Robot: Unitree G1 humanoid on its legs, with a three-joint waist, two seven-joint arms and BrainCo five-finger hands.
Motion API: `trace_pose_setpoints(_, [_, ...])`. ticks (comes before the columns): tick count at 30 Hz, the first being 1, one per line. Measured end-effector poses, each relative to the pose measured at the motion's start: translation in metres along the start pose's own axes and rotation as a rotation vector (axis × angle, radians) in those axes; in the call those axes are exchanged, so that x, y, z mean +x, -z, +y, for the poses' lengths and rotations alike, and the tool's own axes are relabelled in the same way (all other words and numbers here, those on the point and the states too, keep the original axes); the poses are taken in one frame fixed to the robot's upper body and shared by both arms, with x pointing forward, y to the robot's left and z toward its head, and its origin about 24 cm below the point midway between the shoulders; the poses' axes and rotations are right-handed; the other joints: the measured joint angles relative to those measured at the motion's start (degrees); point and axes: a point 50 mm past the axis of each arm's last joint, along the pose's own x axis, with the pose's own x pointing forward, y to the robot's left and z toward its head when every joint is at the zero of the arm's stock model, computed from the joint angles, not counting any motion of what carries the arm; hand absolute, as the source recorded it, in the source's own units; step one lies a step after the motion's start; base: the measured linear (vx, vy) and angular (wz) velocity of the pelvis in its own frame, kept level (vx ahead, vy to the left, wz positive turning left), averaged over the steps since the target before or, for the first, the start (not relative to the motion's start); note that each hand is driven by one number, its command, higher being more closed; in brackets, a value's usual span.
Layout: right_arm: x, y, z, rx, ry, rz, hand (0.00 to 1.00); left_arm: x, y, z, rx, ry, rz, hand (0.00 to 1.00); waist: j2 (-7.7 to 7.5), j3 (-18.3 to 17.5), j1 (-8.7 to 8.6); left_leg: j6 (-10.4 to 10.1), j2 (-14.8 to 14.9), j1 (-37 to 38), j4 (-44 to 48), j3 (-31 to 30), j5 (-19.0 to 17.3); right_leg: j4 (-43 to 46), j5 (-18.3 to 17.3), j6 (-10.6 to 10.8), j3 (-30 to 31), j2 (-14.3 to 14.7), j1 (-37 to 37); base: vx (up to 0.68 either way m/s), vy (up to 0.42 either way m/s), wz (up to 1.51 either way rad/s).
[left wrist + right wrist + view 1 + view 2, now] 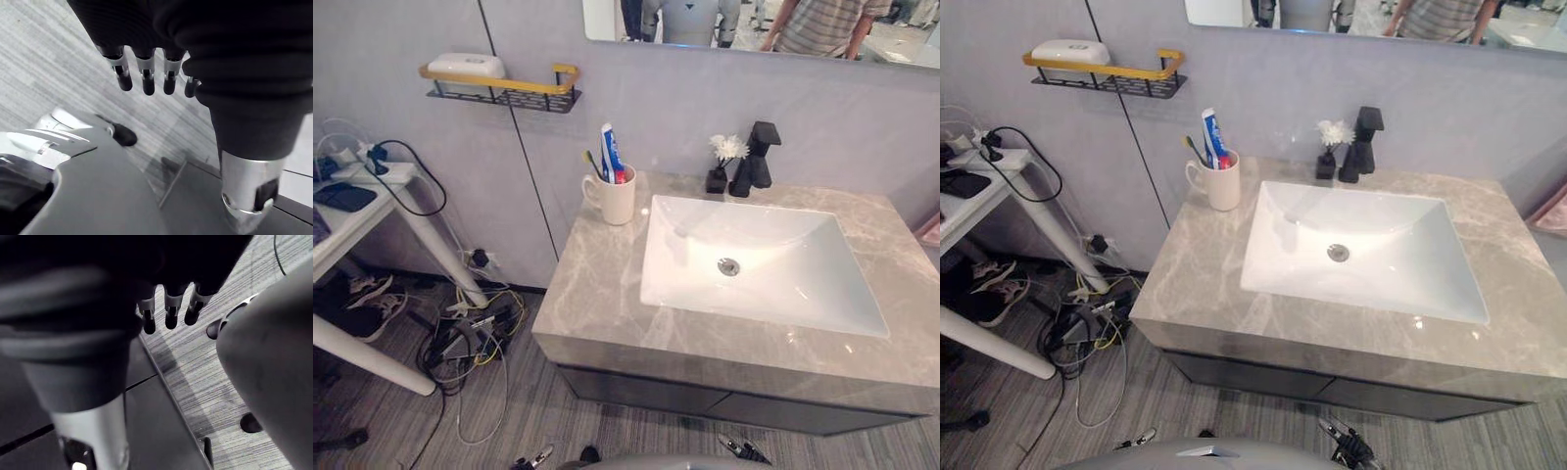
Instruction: Organize washtable
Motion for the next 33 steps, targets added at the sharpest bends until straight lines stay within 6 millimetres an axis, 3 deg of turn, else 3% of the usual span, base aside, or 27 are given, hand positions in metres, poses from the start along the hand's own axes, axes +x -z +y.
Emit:
trace_pose_setpoints(3, [0.003,-0.025,0.007,-0.054,-0.025,-0.071,0.0,0.002,-0.015,-0.016,0.021,0.032,-0.053,0.0,1.72,5.4,0.06,-0.1,0.0,-2.6,0.0,-3.1,2.1,4.5,-1.7,-0.5,-3.0,-0.2,-2.5,-0.13,0.025,0.59])
trace_pose_setpoints(5, [0.003,-0.037,0.007,-0.087,-0.029,-0.111,0.0,0.002,-0.016,-0.021,-0.038,0.022,-0.068,0.0,2.91,6.6,0.55,-0.3,-0.2,-5.4,0.0,-4.8,3.1,9.0,-3.7,-0.4,-4.5,-1.1,-6.3,-0.13,0.025,0.54])
trace_pose_setpoints(10, [0.003,-0.036,0.009,-0.086,-0.038,-0.116,0.0,0.001,-0.008,-0.013,-0.163,-0.02,-0.052,0.0,1.2,5.6,0.49,0.5,0.1,-6.5,0.1,-1.6,1.9,13.5,-6.0,-0.6,-5.4,-4.0,-9.0,-0.01,-0.006,0.08])
trace_pose_setpoints(11, [0.003,-0.033,0.007,-0.039,-0.027,-0.108,0.0,0.0,-0.003,-0.004,-0.222,-0.05,-0.035,0.0,0.26,5.1,-0.29,0.8,-0.1,-10.2,8.8,0.2,-0.8,14.2,-5.8,-0.3,-7.0,-6.2,-9.8,0.07,-0.042,0.23])
trace_pose_setpoints(13, [0.002,-0.032,0.002,-0.017,-0.013,-0.105,0.0,-0.001,0.001,-0.002,-0.264,-0.061,-0.018,0.0,0.01,4.9,-0.26,1.3,0.3,-13.9,20.1,-0.4,-6.3,15.8,-5.6,-0.1,-7.4,-8.0,-10.3,0.14,-0.079,0.05])
trace_pose_setpoints(14, [0.002,-0.031,-0.008,-0.005,0.013,-0.104,0.0,-0.003,0.014,-0.003,-0.293,-0.063,0.021,0.0,1.3,4.2,-0.64,-0.5,2.5,-16.1,28.6,-4.2,-11.0,17.1,-5.3,0.6,-6.5,-8.6,-10.1,0.14,-0.029,-0.16])
trace_pose_setpoints(16, [0.001,-0.035,-0.015,-0.001,0.03,-0.11,0.0,-0.004,0.022,-0.005,-0.31,-0.062,0.052,0.0,2.99,2.7,-0.31,-3.0,2.3,-15.2,28.6,-8.2,-15.3,17.8,-4.6,1.7,-4.5,-8.3,-11.3,0.13,0.161,-0.24])
trace_pose_setpoints(17, [0.002,-0.036,-0.011,0.017,0.023,-0.109,0.0,-0.002,0.015,-0.006,-0.295,-0.05,0.036,0.0,2.35,2.6,-0.87,-2.5,1.2,-15.3,28.8,-7.7,-16.7,17.8,-3.6,3.1,-3.4,-9.2,-11.8,0.11,0.269,-0.13])
trace_pose_setpoints(19, [0.003,-0.034,-0.002,0.041,0.005,-0.101,0.0,-0.001,0.002,-0.001,-0.225,-0.041,-0.001,0.0,0.73,2.3,-0.65,-2.5,-0.1,-14.9,29.4,-6.3,-16.7,17.2,-0.3,3.6,-0.9,-10.3,-12.2,0.04,0.256,-0.16])
trace_pose_setpoints(21, [0.003,-0.029,0.001,0.055,-0.002,-0.092,0.0,0.0,-0.001,-0.001,-0.166,-0.029,-0.004,0.0,0.9,1.9,-0.69,-2.1,-0.2,-12.7,28.7,-4.9,-16.9,15.4,4.2,4.0,1.8,-10.3,-11.2,0.01,0.223,-0.47])
trace_pose_setpoints(24, [0.002,-0.026,-0.003,0.132,0.01,-0.096,0.0,0.001,-0.011,-0.003,-0.054,-0.012,-0.043,0.0,0.61,1.2,-0.67,0.9,-1.7,-11.0,28.3,-1.8,-18.2,14.4,8.7,5.0,5.8,-12.0,-12.4,-0.06,0.246,-0.67])
trace_pose_setpoints(26, [0.001,-0.025,-0.007,0.142,0.026,-0.103,0.0,0.002,-0.018,-0.009,-0.006,0.001,-0.065,0.0,1.12,0.4,-0.59,2.5,-2.2,-13.1,30.1,1.1,-19.2,14.4,11.9,2.9,7.2,-12.4,-16.2,-0.15,0.259,-0.82])
trace_pose_setpoints(27, [0.001,-0.03,-0.009,0.14,0.035,-0.124,0.0,0.003,-0.019,-0.013,0.014,0.011,-0.065,0.0,1.61,0.6,-0.25,4.1,-1.8,-14.8,31.3,3.4,-19.7,13.6,16.0,-1.7,6.6,-12.0,-18.9,-0.2,0.342,-1.23])
trace_pose_setpoints(28, [0.001,-0.036,-0.011,0.125,0.042,-0.134,0.0,0.003,-0.019,-0.017,0.04,0.019,-0.061,0.0,3.39,1.0,0.14,6.1,-0.7,-14.7,30.4,6.3,-18.8,9.3,23.1,-3.6,5.7,-10.7,-19.2,-0.24,0.379,-1.28])
trace_pose_setpoints(29, [0.002,-0.039,-0.012,0.112,0.046,-0.138,0.0,0.003,-0.016,-0.018,0.047,0.023,-0.053,0.0,4.08,1.4,0.17,7.1,0.0,-14.6,29.8,7.7,-18.3,8.4,23.9,-3.3,4.6,-10.3,-19.0,-0.19,0.303,-1.06])
trace_pose_setpoints(30, [0.002,-0.037,-0.012,0.104,0.042,-0.134,0.0,0.003,-0.014,-0.019,0.05,0.025,-0.047,0.0,4.51,1.9,-0.59,8.7,0.4,-13.8,28.6,9.5,-17.4,16.1,18.1,-3.9,2.1,-9.9,-19.6,-0.16,0.277,-0.75])
trace_pose_setpoints(31, [0.001,-0.033,-0.013,0.107,0.048,-0.119,0.0,0.002,-0.01,-0.015,0.049,0.016,-0.036,0.0,4.1,2.0,-0.56,9.5,0.5,-11.9,26.9,11.5,-16.6,27.6,9.6,-4.4,0.8,-9.5,-19.2,-0.11,0.227,-0.65])
trace_pose_setpoints(33, [0.001,-0.027,-0.014,0.105,0.05,-0.09,0.0,0.001,-0.003,-0.011,0.036,0.009,-0.018,0.0,3.64,1.8,-0.04,9.4,0.7,-10.1,25.0,13.0,-15.8,36.7,3.1,-6.4,-0.3,-7.3,-16.6,-0.13,0.162,-0.57])
